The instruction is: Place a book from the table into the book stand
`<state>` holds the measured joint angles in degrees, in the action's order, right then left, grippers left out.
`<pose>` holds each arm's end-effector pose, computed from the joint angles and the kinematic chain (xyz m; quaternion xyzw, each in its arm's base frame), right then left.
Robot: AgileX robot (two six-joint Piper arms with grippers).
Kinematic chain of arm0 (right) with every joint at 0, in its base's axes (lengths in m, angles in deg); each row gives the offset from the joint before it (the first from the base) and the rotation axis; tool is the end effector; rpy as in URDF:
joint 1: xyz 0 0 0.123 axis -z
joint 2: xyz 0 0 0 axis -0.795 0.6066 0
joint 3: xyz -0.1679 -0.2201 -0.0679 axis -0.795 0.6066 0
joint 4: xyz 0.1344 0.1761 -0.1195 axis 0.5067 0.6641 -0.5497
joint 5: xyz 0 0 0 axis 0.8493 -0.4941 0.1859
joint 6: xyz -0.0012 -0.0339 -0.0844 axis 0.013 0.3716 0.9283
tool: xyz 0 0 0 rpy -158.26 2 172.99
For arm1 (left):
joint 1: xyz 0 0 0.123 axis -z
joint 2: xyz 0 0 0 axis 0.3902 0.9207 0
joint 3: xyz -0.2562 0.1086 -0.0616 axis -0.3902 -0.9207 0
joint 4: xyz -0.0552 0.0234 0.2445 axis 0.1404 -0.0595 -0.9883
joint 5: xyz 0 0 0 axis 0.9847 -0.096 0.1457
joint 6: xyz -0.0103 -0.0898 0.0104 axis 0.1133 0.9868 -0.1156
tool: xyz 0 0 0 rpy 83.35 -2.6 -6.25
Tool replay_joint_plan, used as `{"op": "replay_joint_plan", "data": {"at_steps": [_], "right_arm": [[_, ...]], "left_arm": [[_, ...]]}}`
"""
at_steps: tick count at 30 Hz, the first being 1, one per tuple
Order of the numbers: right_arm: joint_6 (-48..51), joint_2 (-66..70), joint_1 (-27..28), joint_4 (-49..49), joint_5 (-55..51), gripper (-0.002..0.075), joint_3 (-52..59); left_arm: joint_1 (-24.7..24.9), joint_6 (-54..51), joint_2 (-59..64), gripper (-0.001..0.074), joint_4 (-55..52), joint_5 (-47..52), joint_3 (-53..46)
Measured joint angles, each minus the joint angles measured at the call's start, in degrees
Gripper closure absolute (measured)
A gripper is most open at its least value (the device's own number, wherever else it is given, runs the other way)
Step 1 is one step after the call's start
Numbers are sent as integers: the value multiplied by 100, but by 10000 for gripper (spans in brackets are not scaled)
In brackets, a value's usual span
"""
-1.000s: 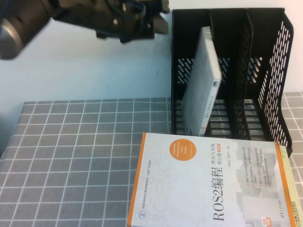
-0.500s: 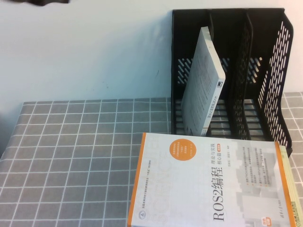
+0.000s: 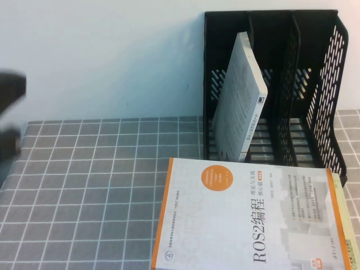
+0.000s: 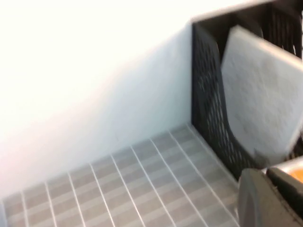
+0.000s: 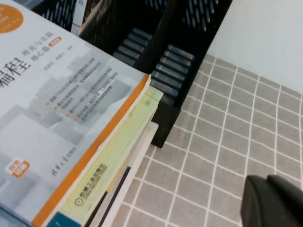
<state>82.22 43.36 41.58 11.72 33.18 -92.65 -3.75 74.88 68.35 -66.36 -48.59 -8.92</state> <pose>0.0679 0.0120 0.3137 -0.2071 0.8223 -0.0361 0.5288 0.1422 -0.0561 0.4467 0.1815 0.7756 -0.1058 0.5953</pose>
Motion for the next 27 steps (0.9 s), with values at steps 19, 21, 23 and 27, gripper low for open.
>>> {"op": "replay_joint_plan", "data": {"at_steps": [19,21,23,27], "right_arm": [[-57,-112,0,114,774,729,1593],[-57,-112,0,114,769,729,1607],[-57,-112,0,114,769,729,1611],[-57,-112,0,173,769,729,1611]], "left_arm": [[0,-91,-1649,736,451,-394,-2016],[0,-91,-1649,736,451,-348,-2015],[0,-91,-1649,736,451,-270,-2028],[0,-91,-1649,736,451,-175,-2052]]}}
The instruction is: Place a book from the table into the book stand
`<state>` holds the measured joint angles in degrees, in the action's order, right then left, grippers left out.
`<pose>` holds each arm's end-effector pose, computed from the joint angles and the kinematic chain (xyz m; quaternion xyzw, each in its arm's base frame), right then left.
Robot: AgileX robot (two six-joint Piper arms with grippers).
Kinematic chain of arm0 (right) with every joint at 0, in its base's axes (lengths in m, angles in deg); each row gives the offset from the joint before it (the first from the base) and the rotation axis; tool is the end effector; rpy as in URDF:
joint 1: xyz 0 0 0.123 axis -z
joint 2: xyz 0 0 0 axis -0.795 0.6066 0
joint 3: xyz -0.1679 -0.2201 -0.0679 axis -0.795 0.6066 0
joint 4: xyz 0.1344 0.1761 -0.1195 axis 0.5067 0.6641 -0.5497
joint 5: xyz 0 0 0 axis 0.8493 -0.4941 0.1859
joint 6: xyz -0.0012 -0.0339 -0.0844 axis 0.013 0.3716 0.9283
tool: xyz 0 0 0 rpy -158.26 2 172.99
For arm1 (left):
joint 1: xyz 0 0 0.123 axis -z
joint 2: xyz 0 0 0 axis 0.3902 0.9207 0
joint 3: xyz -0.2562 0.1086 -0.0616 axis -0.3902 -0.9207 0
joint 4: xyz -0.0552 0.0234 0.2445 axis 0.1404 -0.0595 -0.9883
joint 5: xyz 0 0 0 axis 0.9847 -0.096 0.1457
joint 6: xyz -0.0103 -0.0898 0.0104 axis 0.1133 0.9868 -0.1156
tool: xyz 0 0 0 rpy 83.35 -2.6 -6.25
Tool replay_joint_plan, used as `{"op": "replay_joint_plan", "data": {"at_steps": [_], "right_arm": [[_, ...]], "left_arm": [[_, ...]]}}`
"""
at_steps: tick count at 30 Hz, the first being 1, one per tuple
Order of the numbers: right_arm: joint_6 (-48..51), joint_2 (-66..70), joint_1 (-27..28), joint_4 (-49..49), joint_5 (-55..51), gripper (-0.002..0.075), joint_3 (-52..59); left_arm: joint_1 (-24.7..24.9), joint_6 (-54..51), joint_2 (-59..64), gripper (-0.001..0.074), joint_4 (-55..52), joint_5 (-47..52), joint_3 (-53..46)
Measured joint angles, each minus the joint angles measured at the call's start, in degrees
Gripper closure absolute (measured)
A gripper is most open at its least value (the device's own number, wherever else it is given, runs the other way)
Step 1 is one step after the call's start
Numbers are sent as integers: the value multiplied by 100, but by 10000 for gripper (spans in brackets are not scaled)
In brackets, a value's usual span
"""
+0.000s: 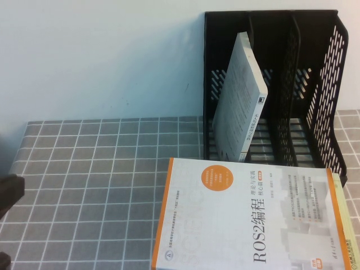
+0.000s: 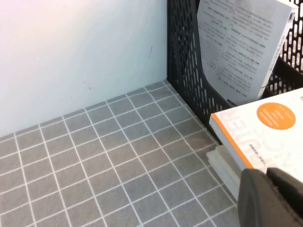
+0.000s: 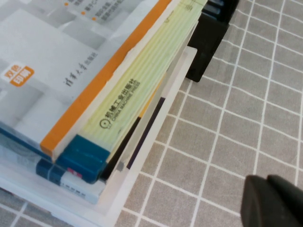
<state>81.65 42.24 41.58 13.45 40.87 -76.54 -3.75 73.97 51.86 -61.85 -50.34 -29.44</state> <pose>0.0742 0.0150 0.2349 -0.2056 0.8557 -0.0169 0.4746 0.0897 -0.0419 0.3726 0.1754 0.7870 -0.1360 0.5756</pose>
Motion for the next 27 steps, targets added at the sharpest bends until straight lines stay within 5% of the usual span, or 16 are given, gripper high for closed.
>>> {"op": "replay_joint_plan", "data": {"at_steps": [6,17,27], "right_arm": [[0,0,0,40,0,729,0],[0,0,0,127,0,729,0],[0,-41,0,135,0,729,0]], "left_arm": [[-117,62,-225,736,-542,-50,-155],[-1782,-2,-2799,736,-273,-873,-2302],[-1869,368,-3228,737,254,-1347,-4352]]}}
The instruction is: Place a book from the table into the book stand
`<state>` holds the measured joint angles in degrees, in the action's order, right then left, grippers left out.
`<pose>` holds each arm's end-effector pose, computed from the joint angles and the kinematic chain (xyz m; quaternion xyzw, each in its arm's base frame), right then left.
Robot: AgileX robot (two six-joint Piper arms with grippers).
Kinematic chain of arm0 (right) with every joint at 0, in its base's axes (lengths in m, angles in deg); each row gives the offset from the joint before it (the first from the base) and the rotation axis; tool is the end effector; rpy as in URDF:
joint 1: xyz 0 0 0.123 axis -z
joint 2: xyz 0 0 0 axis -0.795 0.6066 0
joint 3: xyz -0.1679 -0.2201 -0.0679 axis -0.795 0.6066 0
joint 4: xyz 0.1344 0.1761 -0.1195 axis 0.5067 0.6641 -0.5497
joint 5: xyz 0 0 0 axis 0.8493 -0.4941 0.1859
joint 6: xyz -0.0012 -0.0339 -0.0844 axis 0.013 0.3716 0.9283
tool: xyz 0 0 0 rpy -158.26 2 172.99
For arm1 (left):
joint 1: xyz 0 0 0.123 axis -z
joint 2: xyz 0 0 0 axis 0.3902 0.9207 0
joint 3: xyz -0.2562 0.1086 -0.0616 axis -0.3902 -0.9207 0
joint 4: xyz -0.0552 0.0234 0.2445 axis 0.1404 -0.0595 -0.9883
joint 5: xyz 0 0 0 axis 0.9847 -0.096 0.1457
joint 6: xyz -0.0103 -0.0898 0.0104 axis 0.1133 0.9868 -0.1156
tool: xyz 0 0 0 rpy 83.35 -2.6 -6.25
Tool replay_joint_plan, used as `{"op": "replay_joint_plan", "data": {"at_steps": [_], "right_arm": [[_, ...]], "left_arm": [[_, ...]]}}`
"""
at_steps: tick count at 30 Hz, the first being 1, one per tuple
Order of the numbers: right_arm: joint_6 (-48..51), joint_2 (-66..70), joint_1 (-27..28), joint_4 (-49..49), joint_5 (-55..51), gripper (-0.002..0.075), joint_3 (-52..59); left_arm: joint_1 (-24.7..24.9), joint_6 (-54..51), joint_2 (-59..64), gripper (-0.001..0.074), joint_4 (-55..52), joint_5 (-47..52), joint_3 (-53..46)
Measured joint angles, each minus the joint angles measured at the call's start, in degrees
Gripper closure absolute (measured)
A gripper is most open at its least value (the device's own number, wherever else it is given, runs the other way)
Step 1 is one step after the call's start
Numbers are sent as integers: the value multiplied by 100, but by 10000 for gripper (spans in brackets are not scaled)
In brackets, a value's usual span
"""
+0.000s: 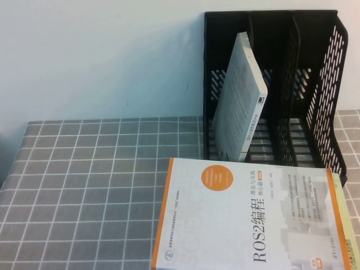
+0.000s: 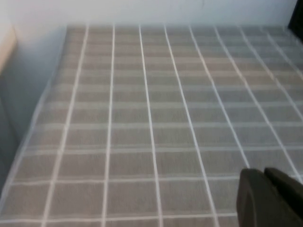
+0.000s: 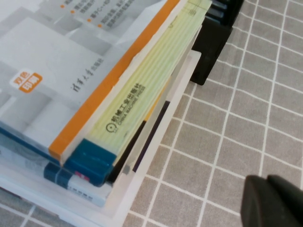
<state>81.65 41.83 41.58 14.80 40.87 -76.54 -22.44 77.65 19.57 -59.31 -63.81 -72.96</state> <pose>0.0732 0.0160 0.2355 -0.2000 0.8552 -0.0065 0.4782 0.0514 -0.0085 0.1832 -0.0113 0.7945 -0.0693 0.6032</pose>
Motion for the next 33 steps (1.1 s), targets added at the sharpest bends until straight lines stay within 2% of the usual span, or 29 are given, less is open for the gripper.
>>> {"op": "replay_joint_plan", "data": {"at_steps": [22,33], "right_arm": [[0,0,0,13,0,729,50],[0,0,0,23,0,729,50]], "left_arm": [[37,-6,-11,738,-223,-230,-106],[37,538,-11,738,-653,-257,-106]]}}
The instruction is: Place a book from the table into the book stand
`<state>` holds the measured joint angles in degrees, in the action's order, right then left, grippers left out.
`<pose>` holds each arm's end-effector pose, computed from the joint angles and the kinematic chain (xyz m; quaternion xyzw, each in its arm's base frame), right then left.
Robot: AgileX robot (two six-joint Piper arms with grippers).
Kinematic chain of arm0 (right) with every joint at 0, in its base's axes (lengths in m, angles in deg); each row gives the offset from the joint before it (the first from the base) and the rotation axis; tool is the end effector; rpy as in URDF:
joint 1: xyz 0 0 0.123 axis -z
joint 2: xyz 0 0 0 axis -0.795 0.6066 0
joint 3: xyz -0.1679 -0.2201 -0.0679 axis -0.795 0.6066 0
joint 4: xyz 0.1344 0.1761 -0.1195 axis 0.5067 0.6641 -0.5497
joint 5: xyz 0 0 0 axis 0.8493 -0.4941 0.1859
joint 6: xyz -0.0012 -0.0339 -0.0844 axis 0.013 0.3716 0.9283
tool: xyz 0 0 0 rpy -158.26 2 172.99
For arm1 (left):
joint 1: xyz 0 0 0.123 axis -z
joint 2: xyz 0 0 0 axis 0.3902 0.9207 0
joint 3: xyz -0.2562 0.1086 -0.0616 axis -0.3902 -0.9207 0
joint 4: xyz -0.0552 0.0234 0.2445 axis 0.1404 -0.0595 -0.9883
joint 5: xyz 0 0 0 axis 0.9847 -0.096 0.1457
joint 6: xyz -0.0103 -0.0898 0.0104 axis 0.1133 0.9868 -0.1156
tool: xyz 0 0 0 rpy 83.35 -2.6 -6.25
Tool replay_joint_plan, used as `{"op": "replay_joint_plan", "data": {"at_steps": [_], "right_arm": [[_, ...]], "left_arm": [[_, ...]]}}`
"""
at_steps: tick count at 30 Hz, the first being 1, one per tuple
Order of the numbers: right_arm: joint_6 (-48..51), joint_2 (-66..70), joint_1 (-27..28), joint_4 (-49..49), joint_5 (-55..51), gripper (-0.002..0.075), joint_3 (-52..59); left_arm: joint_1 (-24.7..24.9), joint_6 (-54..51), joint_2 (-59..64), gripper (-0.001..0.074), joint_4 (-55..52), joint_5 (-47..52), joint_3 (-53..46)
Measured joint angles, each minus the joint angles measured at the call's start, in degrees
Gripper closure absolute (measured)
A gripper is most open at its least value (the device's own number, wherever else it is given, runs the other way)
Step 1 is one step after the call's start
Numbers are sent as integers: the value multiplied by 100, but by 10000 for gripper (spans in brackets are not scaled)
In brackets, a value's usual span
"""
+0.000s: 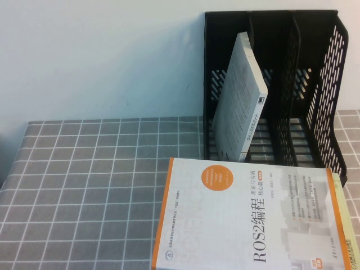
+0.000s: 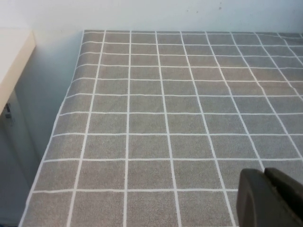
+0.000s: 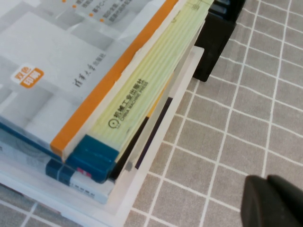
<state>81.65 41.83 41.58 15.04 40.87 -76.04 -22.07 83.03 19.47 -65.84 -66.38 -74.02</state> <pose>0.0730 0.0162 0.2327 -0.1995 0.8574 -0.0045 0.4744 0.0529 -0.0045 0.1804 -0.0186 0.7883 -0.0497 0.6130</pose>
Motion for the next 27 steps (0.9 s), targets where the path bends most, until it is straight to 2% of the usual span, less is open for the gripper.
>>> {"op": "replay_joint_plan", "data": {"at_steps": [27], "right_arm": [[0,0,0,0,0,729,0]], "left_arm": [[0,-75,0,738,-74,-54,-13]]}}
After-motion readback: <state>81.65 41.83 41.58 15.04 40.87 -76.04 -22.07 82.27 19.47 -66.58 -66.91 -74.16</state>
